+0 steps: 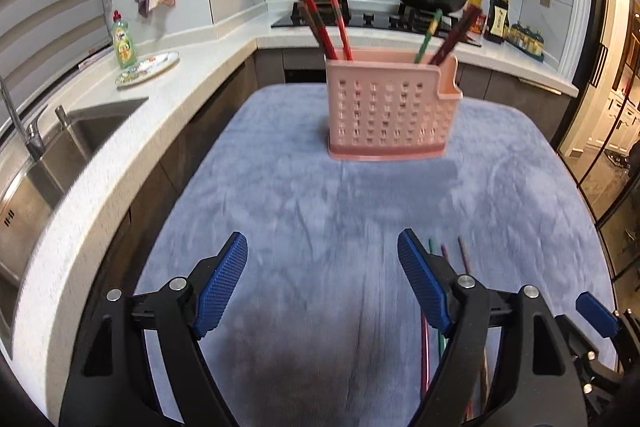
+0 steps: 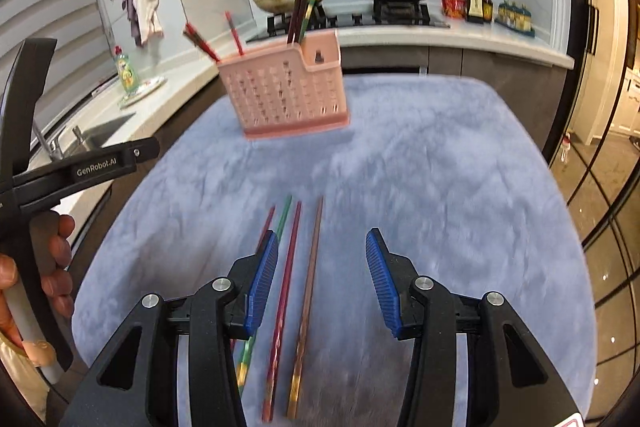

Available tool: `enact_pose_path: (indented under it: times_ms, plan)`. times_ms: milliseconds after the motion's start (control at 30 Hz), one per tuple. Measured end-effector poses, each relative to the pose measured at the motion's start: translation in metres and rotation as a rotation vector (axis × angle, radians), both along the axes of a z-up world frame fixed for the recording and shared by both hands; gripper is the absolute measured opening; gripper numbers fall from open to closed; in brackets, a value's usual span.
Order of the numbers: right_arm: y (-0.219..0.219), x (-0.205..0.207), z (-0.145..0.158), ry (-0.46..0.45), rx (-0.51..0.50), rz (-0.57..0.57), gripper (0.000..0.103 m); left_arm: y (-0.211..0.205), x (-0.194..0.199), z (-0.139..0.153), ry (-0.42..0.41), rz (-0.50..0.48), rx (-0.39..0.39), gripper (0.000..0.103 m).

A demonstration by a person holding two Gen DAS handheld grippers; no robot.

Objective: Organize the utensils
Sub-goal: 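Move both open tools back down to the remaining chopsticks on the mat, then grasp the brown chopstick with the right tool while the left tool grasps a dark red chopstick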

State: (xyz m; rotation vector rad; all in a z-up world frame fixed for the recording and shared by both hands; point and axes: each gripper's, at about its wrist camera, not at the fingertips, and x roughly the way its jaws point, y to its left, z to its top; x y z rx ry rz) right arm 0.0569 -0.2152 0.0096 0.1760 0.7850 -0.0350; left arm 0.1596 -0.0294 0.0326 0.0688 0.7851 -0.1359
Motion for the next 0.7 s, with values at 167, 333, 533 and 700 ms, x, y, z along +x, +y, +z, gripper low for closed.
enact_pose_path:
  times_ms: [167,333,533,700]
  plan:
    - [0.011,-0.017,-0.031,0.069,0.017,0.016,0.043,0.004,-0.021,-0.028,0.054,0.002,0.002,0.074]
    - [0.023,-0.03,-0.054,0.111,0.0,0.03,0.038,0.008,-0.04,-0.049,0.103,0.002,0.001,0.074]
    - [0.027,-0.038,-0.074,0.154,0.01,0.031,0.027,0.008,-0.06,-0.071,0.143,-0.014,0.009,0.074]
    - [0.032,-0.041,-0.08,0.16,-0.01,0.038,0.025,0.006,-0.071,-0.081,0.169,-0.027,0.008,0.076]
